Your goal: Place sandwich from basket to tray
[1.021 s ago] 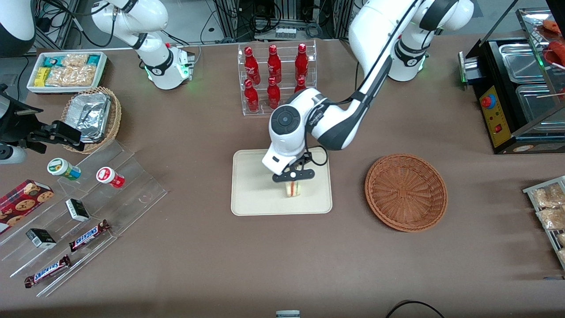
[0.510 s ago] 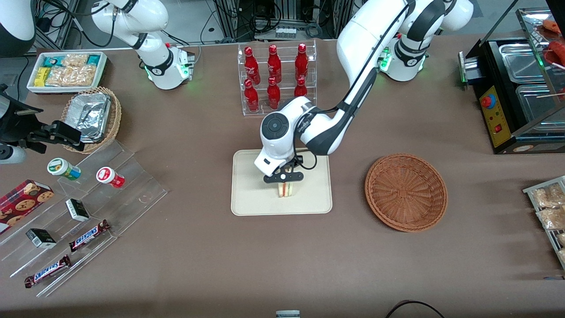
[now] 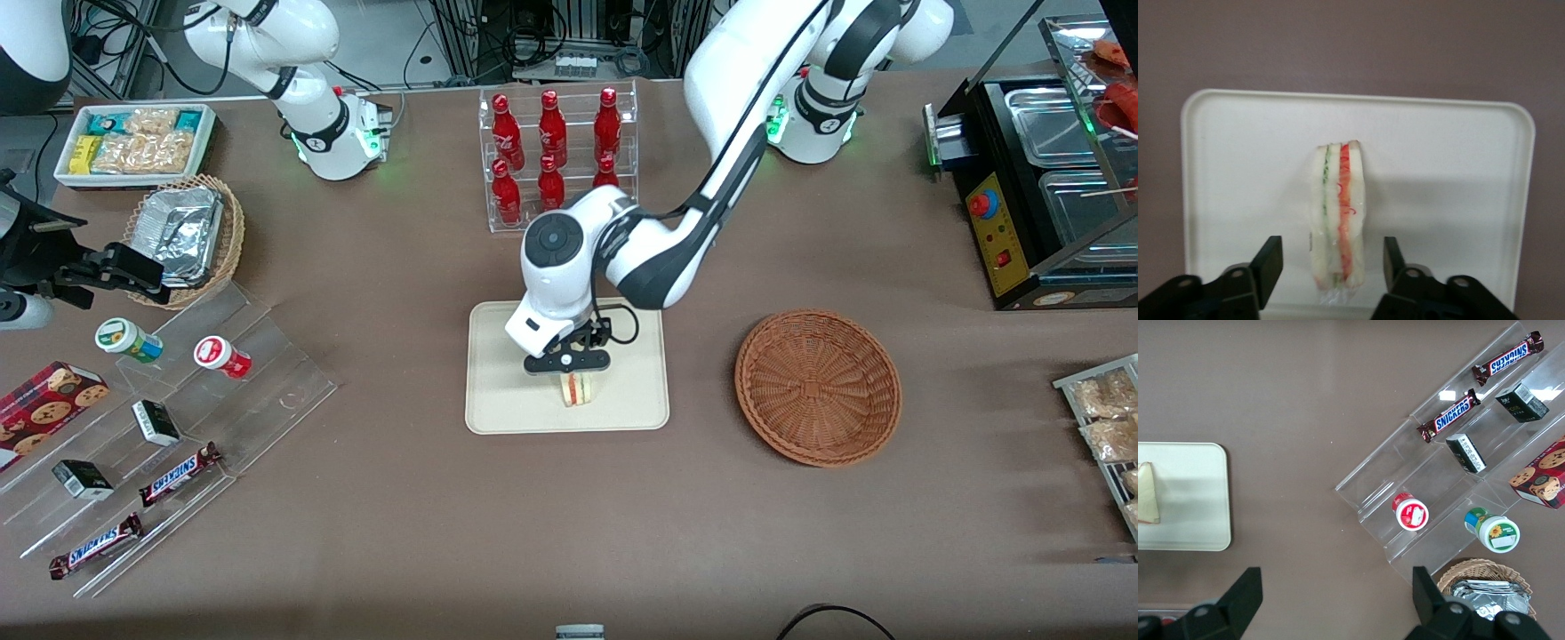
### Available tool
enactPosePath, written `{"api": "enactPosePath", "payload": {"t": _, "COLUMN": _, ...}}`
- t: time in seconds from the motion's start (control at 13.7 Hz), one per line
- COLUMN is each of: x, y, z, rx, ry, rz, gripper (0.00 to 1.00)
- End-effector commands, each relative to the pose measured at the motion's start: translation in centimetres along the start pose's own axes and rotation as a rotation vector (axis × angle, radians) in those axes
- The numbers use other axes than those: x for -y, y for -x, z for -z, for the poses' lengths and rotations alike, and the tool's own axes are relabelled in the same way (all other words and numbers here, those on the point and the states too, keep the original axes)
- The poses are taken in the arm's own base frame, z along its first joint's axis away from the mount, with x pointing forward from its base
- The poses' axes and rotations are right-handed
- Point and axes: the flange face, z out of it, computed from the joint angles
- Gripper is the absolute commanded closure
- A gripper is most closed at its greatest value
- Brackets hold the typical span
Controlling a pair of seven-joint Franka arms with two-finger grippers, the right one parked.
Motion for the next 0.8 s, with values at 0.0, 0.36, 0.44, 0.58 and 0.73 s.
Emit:
{"api": "enactPosePath", "payload": {"t": 0.0, "x": 3.4, "y": -1.4, "z": 7.6, "rx": -0.017, "ry": 0.001, "rz": 0.058, "gripper": 0.0}}
{"api": "enactPosePath", "payload": {"t": 0.36, "x": 17.5, "y": -5.9, "z": 19.9, "rx": 0.042, "ry": -0.086, "rz": 0.247, "gripper": 0.0}}
{"api": "enactPosePath", "payload": {"t": 0.44, "x": 20.8, "y": -6.6, "z": 21.5, "rx": 0.059, "ry": -0.105, "rz": 0.292, "gripper": 0.0}}
{"api": "enactPosePath", "payload": {"t": 0.58, "x": 28.1, "y": -8.7, "z": 23.5, "rx": 0.088, "ry": -0.118, "rz": 0.291, "gripper": 0.0}}
{"api": "enactPosePath", "payload": {"t": 0.73, "x": 34.1, "y": -9.8, "z": 24.8, "rx": 0.123, "ry": -0.128, "rz": 0.258, "gripper": 0.0}}
